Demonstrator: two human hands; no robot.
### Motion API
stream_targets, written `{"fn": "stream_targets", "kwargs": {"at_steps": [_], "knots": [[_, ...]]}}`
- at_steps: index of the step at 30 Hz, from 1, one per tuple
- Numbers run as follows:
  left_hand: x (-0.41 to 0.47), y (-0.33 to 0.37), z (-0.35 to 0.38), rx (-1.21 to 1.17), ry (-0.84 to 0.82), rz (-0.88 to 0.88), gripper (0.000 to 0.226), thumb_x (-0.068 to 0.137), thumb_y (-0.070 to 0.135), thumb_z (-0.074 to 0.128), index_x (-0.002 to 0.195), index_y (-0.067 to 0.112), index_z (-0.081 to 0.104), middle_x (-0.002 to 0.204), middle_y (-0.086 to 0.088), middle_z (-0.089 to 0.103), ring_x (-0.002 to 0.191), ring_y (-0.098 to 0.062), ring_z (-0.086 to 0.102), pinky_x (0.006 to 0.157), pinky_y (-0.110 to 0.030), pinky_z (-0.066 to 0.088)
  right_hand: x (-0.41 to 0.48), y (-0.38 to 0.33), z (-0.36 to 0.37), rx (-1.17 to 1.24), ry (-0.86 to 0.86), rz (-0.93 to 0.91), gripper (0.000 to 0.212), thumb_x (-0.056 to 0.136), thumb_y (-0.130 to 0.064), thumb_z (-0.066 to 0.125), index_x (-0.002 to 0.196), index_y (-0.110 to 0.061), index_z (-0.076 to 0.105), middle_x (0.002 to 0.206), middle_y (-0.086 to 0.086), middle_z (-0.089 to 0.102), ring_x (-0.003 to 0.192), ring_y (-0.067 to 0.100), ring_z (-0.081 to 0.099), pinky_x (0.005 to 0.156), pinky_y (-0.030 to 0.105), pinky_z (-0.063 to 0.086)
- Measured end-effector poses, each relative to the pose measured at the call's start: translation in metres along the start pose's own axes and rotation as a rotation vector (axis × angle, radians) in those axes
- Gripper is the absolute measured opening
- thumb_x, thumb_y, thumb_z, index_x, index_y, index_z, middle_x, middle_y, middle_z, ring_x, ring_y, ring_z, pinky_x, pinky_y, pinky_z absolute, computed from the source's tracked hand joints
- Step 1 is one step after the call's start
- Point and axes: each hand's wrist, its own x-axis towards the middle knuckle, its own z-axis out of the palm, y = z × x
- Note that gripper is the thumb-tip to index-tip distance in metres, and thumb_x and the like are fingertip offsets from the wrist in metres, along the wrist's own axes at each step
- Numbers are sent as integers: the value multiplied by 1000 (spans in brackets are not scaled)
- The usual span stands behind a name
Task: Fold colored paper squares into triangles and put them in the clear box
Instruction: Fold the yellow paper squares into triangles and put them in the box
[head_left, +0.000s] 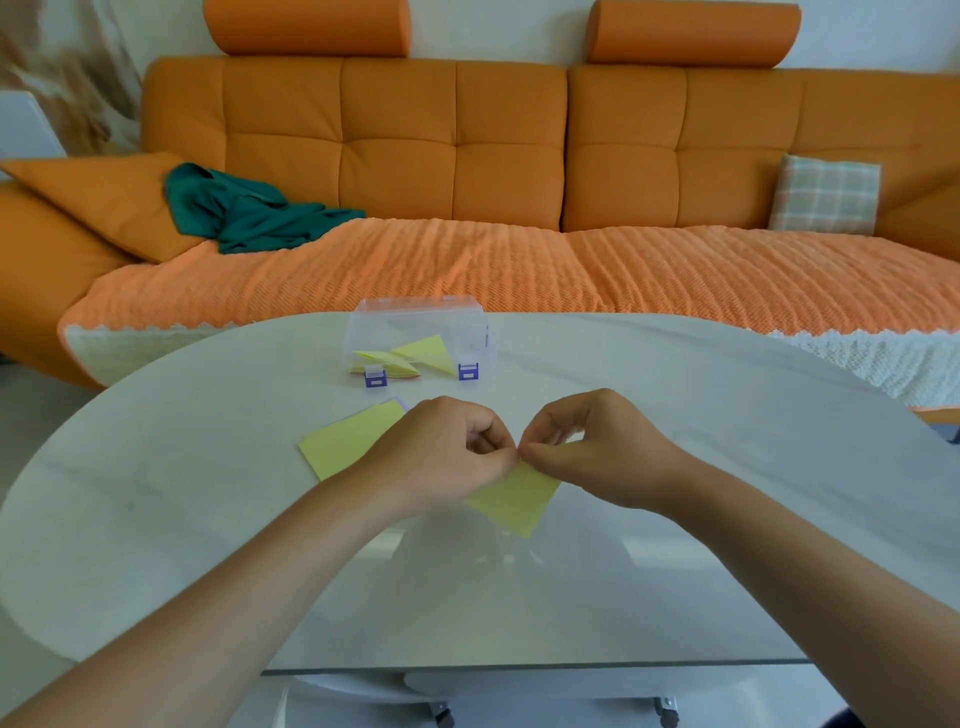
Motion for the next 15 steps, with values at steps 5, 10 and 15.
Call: {"fn": "stream_targets", "kwargs": {"at_steps": [5, 10, 15], "knots": [[0, 2, 1, 37, 6, 27, 9, 77, 40, 66, 71, 32, 68, 60, 18, 64, 54, 2, 52, 58, -22, 41, 2, 0, 3, -78, 16, -25, 8, 75, -29, 69, 68, -33, 72, 70, -16, 70, 67, 4, 65, 61, 22, 55], [0, 1, -8, 139, 23, 24, 11, 81, 28, 68, 70, 30, 68, 66, 17, 67, 59, 1, 57, 66, -28, 49, 4, 6, -8, -146, 22, -4, 9, 74, -25, 70, 66, -29, 71, 67, -14, 69, 65, 3, 65, 61, 20, 55], [-2, -5, -25, 222, 49, 17, 14, 83, 25, 68, 70, 27, 67, 64, 19, 64, 59, 1, 56, 67, -28, 50, 7, 17, -22, -216, 78, 54, 10, 76, -25, 69, 67, -29, 69, 67, -15, 69, 65, 2, 64, 64, 22, 56]]}}
